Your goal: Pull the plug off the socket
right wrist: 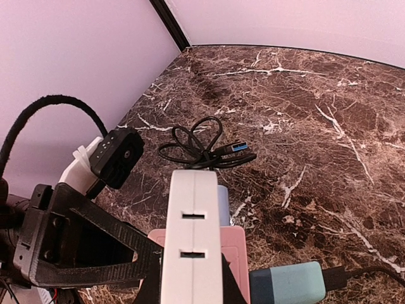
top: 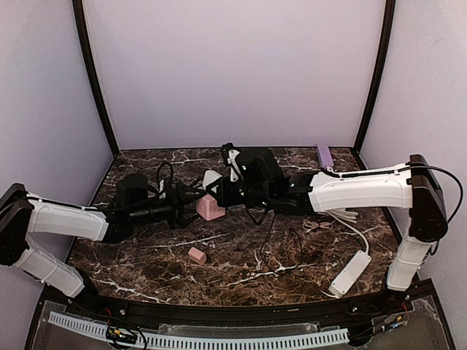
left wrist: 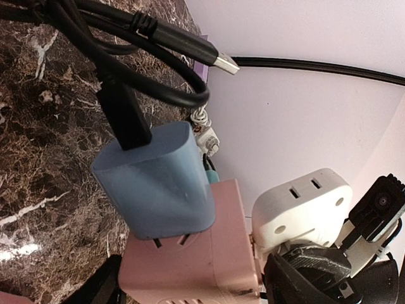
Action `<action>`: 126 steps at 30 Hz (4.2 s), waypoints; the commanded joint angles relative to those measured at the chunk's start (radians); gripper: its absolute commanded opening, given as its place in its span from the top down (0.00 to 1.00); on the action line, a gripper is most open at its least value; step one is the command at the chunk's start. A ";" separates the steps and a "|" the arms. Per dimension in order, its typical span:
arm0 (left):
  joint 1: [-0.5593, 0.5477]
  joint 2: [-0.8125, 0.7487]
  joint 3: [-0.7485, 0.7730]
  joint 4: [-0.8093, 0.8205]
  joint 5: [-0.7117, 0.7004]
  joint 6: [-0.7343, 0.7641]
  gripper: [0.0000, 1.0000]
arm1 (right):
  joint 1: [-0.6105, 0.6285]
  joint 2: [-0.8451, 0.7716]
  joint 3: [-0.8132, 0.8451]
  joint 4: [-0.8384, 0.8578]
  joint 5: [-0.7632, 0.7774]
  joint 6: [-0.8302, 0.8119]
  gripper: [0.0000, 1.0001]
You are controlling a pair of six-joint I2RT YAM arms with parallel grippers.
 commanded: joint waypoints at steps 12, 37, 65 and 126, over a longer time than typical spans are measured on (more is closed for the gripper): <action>-0.019 0.024 0.024 -0.007 0.008 0.021 0.45 | 0.007 -0.056 -0.002 0.110 -0.003 0.019 1.00; -0.020 -0.002 0.010 0.001 -0.010 0.056 0.89 | -0.001 -0.090 -0.099 0.110 0.078 0.170 1.00; -0.019 0.036 -0.019 0.083 -0.005 0.029 0.92 | 0.092 -0.066 -0.073 0.148 0.217 -0.039 1.00; -0.019 -0.023 0.016 -0.103 -0.028 0.180 0.95 | 0.070 -0.099 -0.121 0.080 0.265 0.189 1.00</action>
